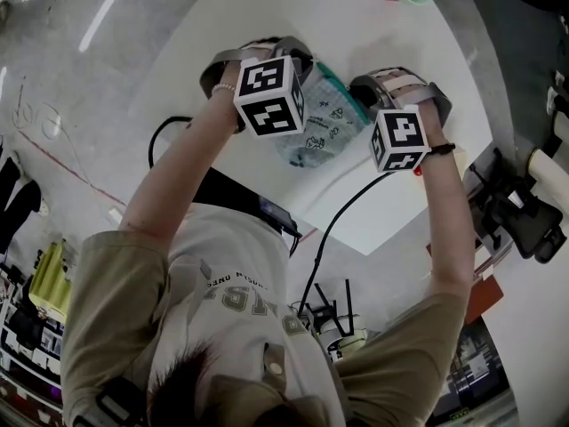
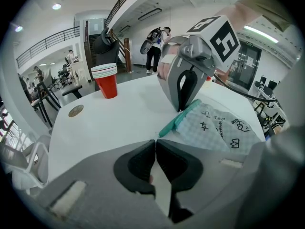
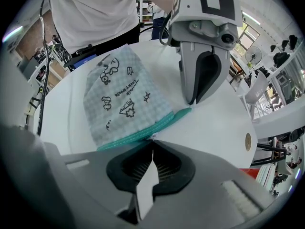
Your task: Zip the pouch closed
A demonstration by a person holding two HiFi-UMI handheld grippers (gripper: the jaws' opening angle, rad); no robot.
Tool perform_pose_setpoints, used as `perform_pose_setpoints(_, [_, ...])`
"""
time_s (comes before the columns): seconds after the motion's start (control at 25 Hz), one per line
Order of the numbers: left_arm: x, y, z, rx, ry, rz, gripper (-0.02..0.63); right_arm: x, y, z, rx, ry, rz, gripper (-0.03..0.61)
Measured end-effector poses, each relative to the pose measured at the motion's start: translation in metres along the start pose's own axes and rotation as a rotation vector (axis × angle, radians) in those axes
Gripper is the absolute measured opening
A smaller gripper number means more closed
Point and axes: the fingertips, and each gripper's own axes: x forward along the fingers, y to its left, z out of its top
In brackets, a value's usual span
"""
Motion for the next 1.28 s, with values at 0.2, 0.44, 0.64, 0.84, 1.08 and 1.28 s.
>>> perform_pose_setpoints(0.2, [0.0,-0.001,0.0,0.001,-0.002,0.003,0.025,-0.001,0.007,-0.003,0.036,0.0,0.0,0.006])
perform_pose_setpoints(0.44, [0.001,0.0,0.0,-0.002,0.003,0.002,0.025,-0.001,0.013,-0.006,0.055,0.0,0.002,0.006])
perform_pose_setpoints(0.64, [0.002,0.0,0.0,-0.004,0.005,0.004,0.025,-0.002,0.018,-0.008,0.072,-0.001,-0.003,0.006])
perform_pose_setpoints(0.84, [0.002,0.0,-0.001,-0.008,0.007,0.006,0.025,-0.002,0.024,-0.012,0.09,-0.002,-0.003,0.006])
perform_pose_setpoints(1.08, [0.002,0.0,-0.001,-0.011,0.008,0.006,0.025,-0.004,0.029,-0.014,0.107,-0.002,-0.009,0.006])
perform_pose_setpoints(1.28, [0.002,0.0,0.0,-0.012,0.009,0.004,0.025,-0.004,0.032,-0.015,0.114,0.0,-0.006,0.006])
